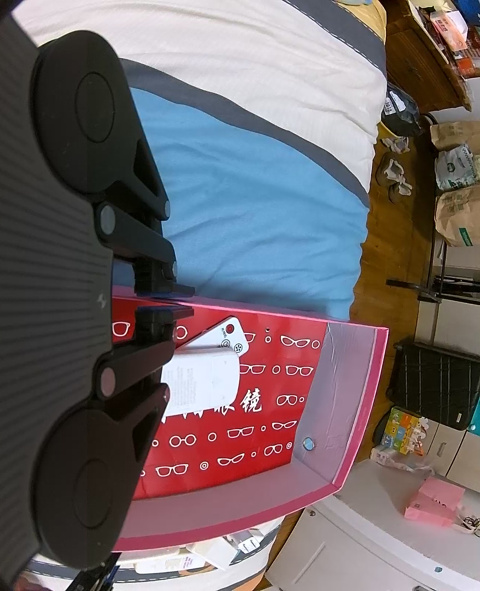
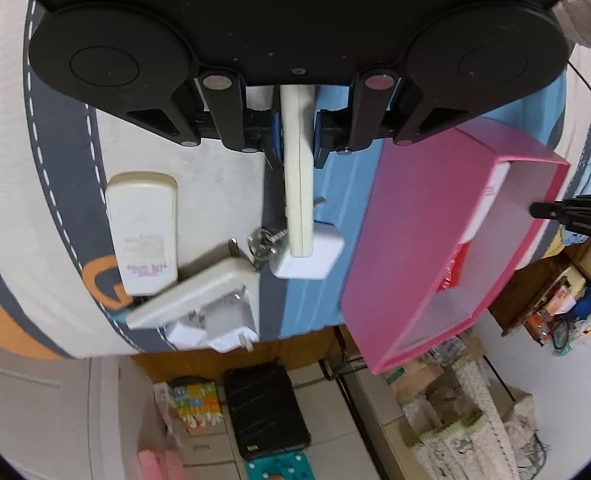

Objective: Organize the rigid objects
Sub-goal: 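Carry the air-conditioner remote with the right gripper over the pink box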

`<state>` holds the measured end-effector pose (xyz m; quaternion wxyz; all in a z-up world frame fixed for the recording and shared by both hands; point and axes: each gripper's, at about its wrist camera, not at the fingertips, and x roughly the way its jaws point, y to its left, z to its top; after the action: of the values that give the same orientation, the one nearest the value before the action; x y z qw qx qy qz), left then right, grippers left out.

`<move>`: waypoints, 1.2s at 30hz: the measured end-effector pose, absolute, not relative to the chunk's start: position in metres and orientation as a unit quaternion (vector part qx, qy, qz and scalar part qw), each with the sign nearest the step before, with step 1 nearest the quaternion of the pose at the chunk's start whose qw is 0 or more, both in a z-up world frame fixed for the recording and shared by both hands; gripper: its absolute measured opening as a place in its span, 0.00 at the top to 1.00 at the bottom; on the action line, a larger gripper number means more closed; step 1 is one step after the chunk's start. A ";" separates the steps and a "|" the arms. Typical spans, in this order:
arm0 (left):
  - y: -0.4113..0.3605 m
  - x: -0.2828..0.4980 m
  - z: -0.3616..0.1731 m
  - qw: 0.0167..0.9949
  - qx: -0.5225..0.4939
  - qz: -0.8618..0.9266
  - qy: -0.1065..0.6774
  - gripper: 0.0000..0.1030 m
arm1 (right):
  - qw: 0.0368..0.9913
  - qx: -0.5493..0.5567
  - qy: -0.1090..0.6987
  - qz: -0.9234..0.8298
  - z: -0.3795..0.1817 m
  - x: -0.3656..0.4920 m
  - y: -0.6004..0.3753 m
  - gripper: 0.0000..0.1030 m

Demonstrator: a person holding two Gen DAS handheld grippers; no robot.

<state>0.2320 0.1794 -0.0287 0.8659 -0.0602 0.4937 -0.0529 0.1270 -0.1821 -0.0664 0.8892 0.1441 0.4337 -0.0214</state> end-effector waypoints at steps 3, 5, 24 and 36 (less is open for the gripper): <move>0.180 0.232 -0.029 0.866 -0.063 -0.052 0.494 0.97 | 0.899 0.139 0.415 -0.013 -0.055 0.120 -0.175 0.80; 0.179 0.233 -0.029 0.865 -0.064 -0.051 0.495 0.97 | 0.908 0.131 0.398 -0.014 -0.043 0.116 -0.171 0.80; 0.186 0.234 -0.031 0.862 -0.085 -0.056 0.496 0.97 | 0.909 -0.029 0.400 0.116 -0.004 0.212 -0.019 0.80; 0.187 0.236 -0.034 0.862 -0.089 -0.060 0.496 0.96 | 0.876 -0.165 0.445 0.084 -0.048 0.252 0.035 0.80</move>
<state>0.2358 0.1873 -0.0343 0.8619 -0.0894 0.4955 -0.0600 0.2523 0.0345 -0.0475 0.8761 -0.1650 0.4451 0.0843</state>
